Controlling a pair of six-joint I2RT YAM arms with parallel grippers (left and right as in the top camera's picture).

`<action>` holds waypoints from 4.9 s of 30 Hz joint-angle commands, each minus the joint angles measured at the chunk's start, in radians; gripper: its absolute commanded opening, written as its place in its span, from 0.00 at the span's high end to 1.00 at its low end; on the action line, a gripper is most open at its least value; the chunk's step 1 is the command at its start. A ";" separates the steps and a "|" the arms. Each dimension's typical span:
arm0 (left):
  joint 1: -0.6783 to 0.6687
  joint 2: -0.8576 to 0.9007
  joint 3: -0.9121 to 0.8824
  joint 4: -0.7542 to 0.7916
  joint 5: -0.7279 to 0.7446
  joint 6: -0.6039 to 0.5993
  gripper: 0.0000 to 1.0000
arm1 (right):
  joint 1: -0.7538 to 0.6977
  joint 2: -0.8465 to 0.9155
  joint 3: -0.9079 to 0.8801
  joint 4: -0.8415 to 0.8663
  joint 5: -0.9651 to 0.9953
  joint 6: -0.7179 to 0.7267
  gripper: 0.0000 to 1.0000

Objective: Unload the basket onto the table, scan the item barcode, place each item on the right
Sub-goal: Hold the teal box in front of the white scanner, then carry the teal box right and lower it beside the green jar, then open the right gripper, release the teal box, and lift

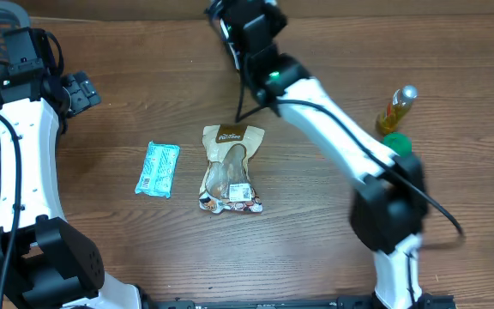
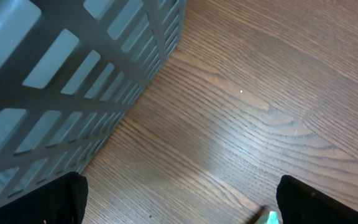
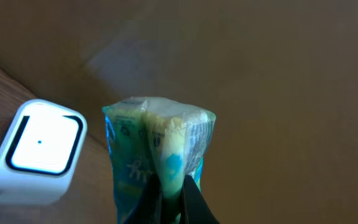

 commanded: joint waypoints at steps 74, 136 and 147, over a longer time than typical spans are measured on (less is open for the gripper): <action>-0.003 -0.009 0.018 0.002 -0.013 0.011 0.00 | -0.398 -0.214 -0.626 -0.607 -0.451 0.959 0.97; -0.003 -0.009 0.018 0.002 -0.013 0.011 0.01 | -0.398 -0.214 -0.628 -0.590 -0.451 0.959 0.96; -0.003 -0.009 0.018 0.002 -0.013 0.011 0.01 | -0.398 -0.214 -0.628 -0.590 -0.451 0.959 0.96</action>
